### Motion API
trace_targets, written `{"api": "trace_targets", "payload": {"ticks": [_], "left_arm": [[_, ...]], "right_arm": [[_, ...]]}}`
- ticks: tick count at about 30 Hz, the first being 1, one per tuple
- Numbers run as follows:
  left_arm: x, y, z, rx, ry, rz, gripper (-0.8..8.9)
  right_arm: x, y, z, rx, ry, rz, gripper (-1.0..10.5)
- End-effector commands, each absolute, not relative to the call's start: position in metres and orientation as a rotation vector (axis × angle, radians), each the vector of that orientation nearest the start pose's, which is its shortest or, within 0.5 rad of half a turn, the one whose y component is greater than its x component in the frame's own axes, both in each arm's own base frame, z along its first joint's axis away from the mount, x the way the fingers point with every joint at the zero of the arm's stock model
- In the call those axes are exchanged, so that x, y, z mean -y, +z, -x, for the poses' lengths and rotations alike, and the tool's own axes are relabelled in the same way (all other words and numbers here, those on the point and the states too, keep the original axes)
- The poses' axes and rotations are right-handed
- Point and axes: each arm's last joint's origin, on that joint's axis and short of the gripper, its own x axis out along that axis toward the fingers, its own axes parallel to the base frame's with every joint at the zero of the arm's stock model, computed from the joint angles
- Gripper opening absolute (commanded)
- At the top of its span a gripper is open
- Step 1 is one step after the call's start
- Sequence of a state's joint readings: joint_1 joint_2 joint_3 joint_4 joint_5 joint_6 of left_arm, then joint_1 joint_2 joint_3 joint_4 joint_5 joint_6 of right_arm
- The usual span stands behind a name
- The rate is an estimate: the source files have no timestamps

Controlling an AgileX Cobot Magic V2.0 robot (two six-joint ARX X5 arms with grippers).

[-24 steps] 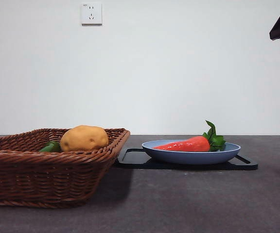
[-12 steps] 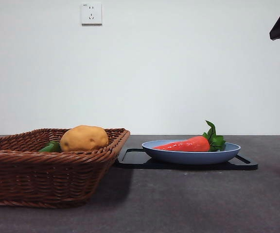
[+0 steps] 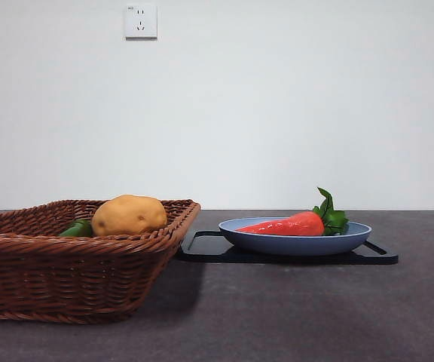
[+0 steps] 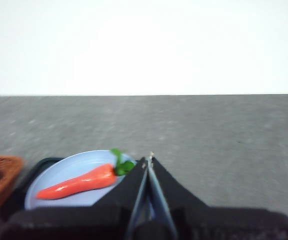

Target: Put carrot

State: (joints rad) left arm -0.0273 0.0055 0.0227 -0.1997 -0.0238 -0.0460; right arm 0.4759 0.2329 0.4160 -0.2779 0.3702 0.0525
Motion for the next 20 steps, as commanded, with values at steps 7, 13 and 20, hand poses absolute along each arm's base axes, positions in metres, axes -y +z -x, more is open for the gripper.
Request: {"api": "trace_targets", "payload": {"ticks": [7, 13, 20], "left_arm": [[0.002, 0.15, -0.095, -0.183, 0.003, 0.047, 0.08], [0.002, 0.15, -0.095, -0.183, 0.003, 0.046, 0.08], [0.002, 0.15, -0.095, -0.184, 0.003, 0.046, 0.08]], "right_arm": [[-0.012, 0.209, -0.084, -0.125, 0.081, -0.015, 0.1], [-0.011, 0.176, -0.09, -0.185, 0.098, -0.015, 0.1], [-0.011, 0.153, -0.092, -0.223, 0.094, -0.013, 0.1]]}}
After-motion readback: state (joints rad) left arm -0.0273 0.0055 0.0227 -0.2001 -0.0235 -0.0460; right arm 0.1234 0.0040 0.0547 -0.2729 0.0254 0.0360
